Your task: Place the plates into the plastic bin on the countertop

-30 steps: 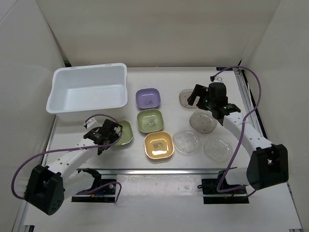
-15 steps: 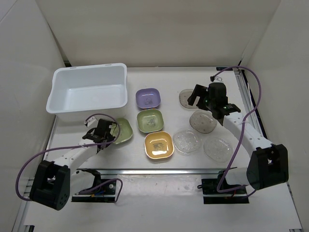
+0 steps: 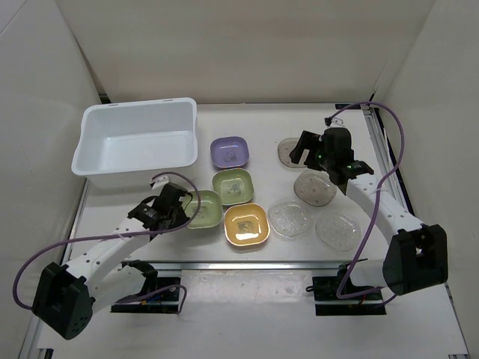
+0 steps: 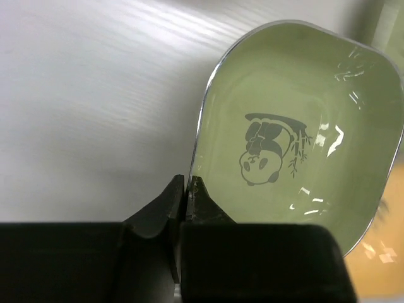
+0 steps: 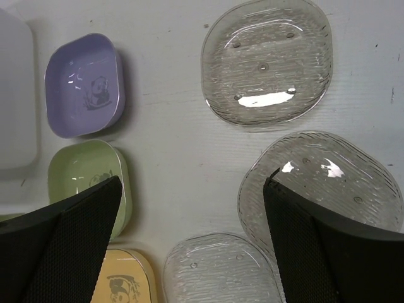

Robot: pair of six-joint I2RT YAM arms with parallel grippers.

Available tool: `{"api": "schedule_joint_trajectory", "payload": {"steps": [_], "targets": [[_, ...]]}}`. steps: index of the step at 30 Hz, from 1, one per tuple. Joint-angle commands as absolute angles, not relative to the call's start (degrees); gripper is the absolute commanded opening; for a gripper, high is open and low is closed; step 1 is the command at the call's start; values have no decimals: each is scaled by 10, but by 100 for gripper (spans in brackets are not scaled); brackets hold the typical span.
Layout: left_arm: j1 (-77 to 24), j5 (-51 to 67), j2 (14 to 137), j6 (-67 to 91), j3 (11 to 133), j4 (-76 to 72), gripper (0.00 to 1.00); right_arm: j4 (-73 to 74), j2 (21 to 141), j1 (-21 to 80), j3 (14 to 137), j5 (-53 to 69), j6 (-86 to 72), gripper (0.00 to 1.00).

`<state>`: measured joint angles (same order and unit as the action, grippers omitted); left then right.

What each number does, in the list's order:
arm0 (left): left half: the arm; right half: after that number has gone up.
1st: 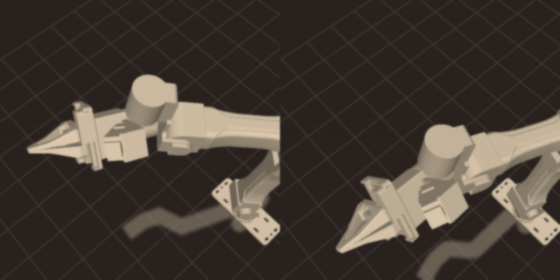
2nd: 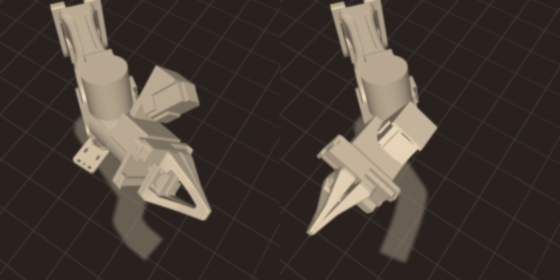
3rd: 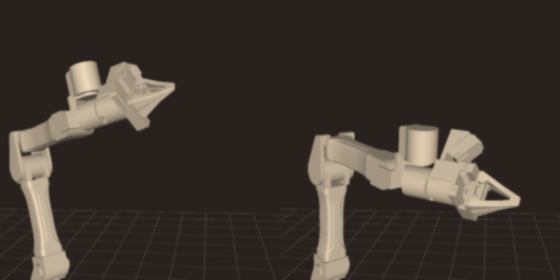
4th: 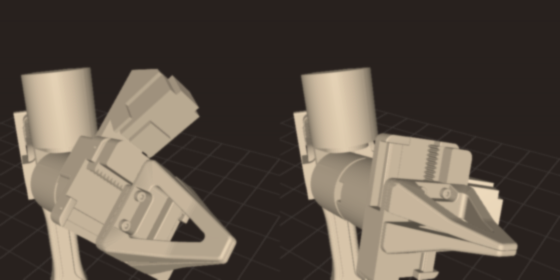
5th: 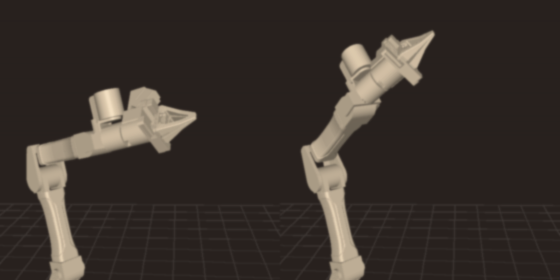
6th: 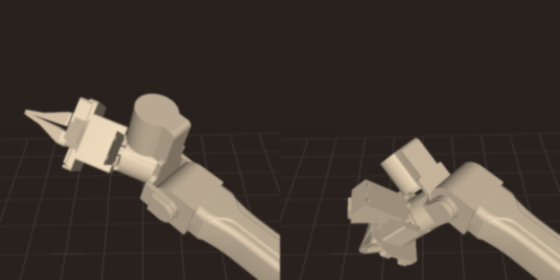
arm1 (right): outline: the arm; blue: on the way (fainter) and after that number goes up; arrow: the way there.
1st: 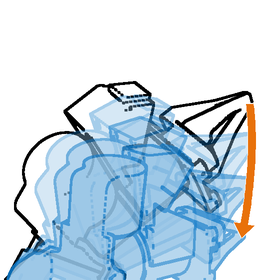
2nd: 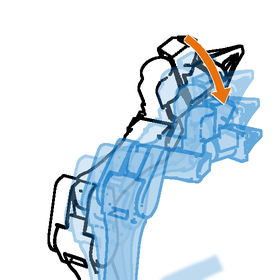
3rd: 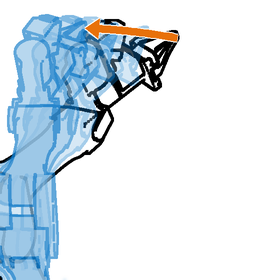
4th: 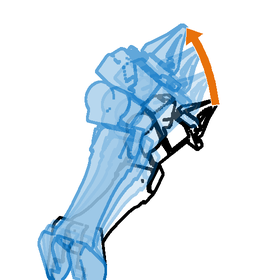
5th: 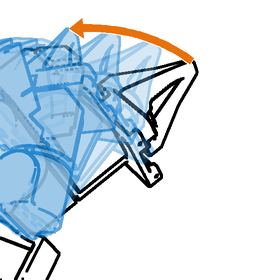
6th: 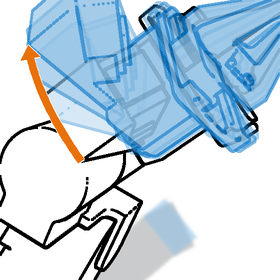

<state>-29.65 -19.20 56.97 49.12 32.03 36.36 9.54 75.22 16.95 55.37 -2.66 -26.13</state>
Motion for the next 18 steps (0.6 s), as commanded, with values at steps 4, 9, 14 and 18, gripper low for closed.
{"api": "schedule_joint_trajectory", "payload": {"steps": [4, 9, 14, 18], "targets": [[-365, -117, 562, 374, 465, 354, 10, 58, 742, 172, 550, -14, -225, 96], [-376, -180, 601, 324, 580, 306, 10, 63, 744, 172, 555, -30, -207, 96], [-240, -192, 722, 271, 700, 271, 10, 68, 756, 172, 564, -28, -202, 99], [-133, -162, 815, 265, 788, 271, 10, 77, 780, 176, 577, -25, -204, 99]]}}
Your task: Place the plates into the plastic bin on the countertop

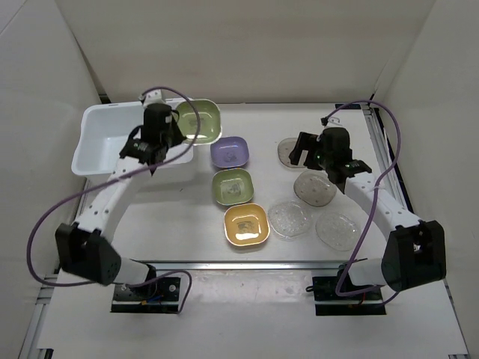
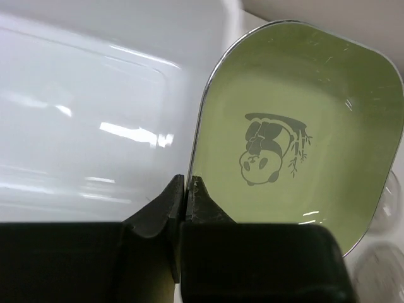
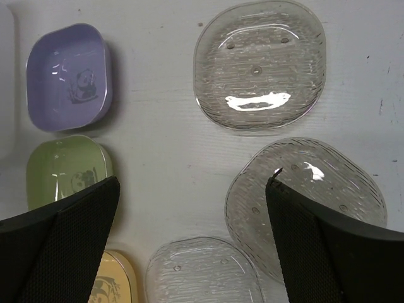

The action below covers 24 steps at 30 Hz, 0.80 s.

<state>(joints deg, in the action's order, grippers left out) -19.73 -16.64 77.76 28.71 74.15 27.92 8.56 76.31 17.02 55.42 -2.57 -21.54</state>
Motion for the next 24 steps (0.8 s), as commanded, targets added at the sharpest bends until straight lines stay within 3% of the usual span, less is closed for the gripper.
{"api": "schedule_joint_trajectory", "payload": {"steps": [1, 8, 21, 24], "targets": [[-116, -162, 828, 266, 800, 269, 10, 77, 784, 176, 580, -25, -204, 99], [14, -103, 970, 260, 851, 253, 10, 63, 812, 176, 587, -32, -222, 99], [21, -123, 1185, 191, 997, 288, 10, 74, 868, 206, 632, -46, -192, 99], [20, -121, 1227, 192, 1048, 327, 17, 77, 870, 207, 628, -32, -181, 99]]}}
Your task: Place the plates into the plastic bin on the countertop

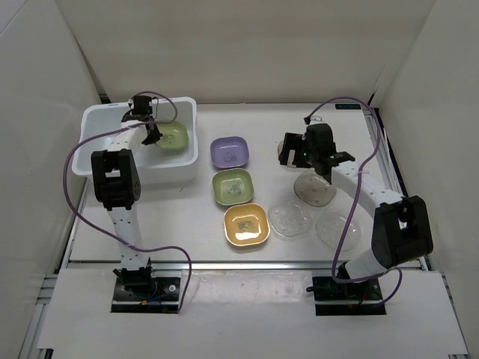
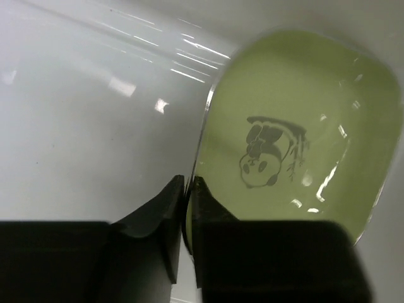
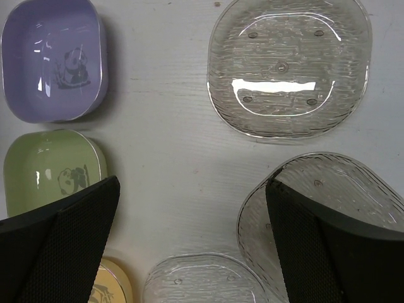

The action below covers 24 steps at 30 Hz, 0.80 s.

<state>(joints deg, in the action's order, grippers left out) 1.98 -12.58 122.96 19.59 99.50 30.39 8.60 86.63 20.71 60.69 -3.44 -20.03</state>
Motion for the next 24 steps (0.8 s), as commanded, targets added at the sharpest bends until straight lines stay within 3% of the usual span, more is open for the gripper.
{"api": "schedule_joint_trajectory", "payload": {"steps": [1, 2, 4, 5, 7, 9, 14, 20, 24], "targets": [[19, -121, 1230, 192, 1065, 336, 25, 81, 868, 211, 628, -26, -179, 99], [21, -123, 1234, 195, 1074, 350, 29, 84, 870, 216, 629, -32, -172, 99], [21, -127, 1229, 199, 1080, 359, 46, 93, 867, 221, 628, -53, -169, 99], [19, -128, 1223, 200, 1079, 363, 62, 97, 869, 220, 628, -60, -169, 99], [18, -133, 1198, 199, 1074, 359, 74, 98, 861, 221, 626, -72, -169, 99], [22, -136, 1164, 200, 1072, 362, 99, 112, 860, 220, 633, -74, -170, 99], [4, -142, 1055, 194, 1044, 366, 99, 141, 854, 219, 642, -88, -193, 99], [-141, -163, 914, 219, 940, 362, 99, 165, 817, 200, 614, -109, -230, 99], [-250, -171, 837, 268, 792, 359, 99, 204, 802, 176, 600, -123, -260, 99]]}}
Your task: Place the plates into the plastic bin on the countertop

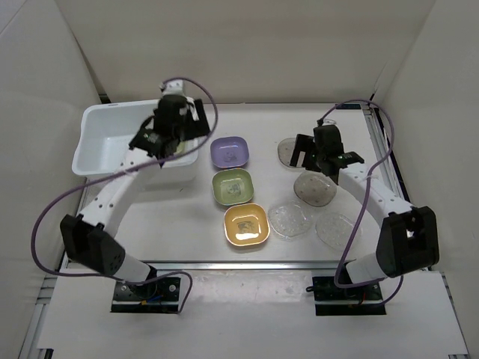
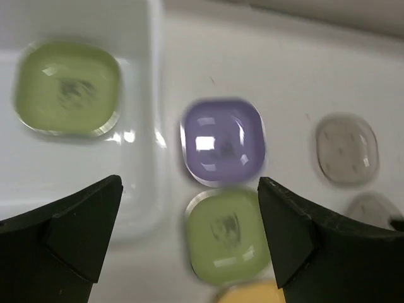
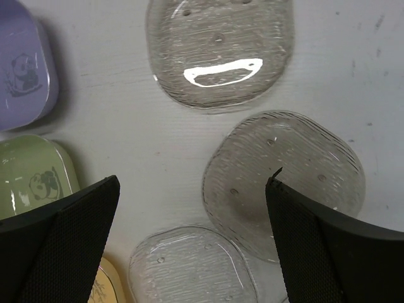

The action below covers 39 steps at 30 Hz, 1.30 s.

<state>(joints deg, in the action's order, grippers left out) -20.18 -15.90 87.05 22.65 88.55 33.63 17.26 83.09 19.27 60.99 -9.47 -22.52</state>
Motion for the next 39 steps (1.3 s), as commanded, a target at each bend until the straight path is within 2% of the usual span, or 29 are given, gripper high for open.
{"api": "schedule_joint_trajectory", "payload": {"steps": [1, 6, 11, 15, 19, 20, 22, 28, 29, 30, 31, 39], "targets": [[-294, -167, 826, 279, 768, 362, 99, 221, 796, 174, 598, -132, -271, 99], [-416, -111, 766, 377, 621, 372, 99, 246, 759, 168, 570, -158, -320, 99], [-527, -111, 784, 463, 556, 380, 99, 257, 749, 169, 561, -151, -330, 99], [-552, -140, 823, 496, 543, 382, 93, 253, 751, 169, 557, -120, -330, 99], [-552, -166, 865, 517, 520, 352, 82, 251, 751, 169, 553, -105, -334, 99], [-550, -170, 875, 515, 525, 352, 75, 253, 751, 169, 553, -104, -334, 99], [-549, -180, 893, 522, 527, 352, 71, 258, 745, 169, 552, -106, -334, 99], [-549, -199, 910, 540, 527, 352, 44, 257, 731, 169, 547, -109, -330, 99], [-548, -200, 911, 541, 531, 353, 36, 258, 730, 169, 548, -112, -330, 99], [-548, -202, 911, 543, 532, 360, 17, 262, 728, 169, 549, -112, -335, 99], [-548, -213, 907, 556, 537, 392, 10, 264, 729, 169, 550, -117, -331, 99], [-591, -295, 807, 570, 601, 548, 10, 253, 714, 170, 547, -104, -327, 99]]}}
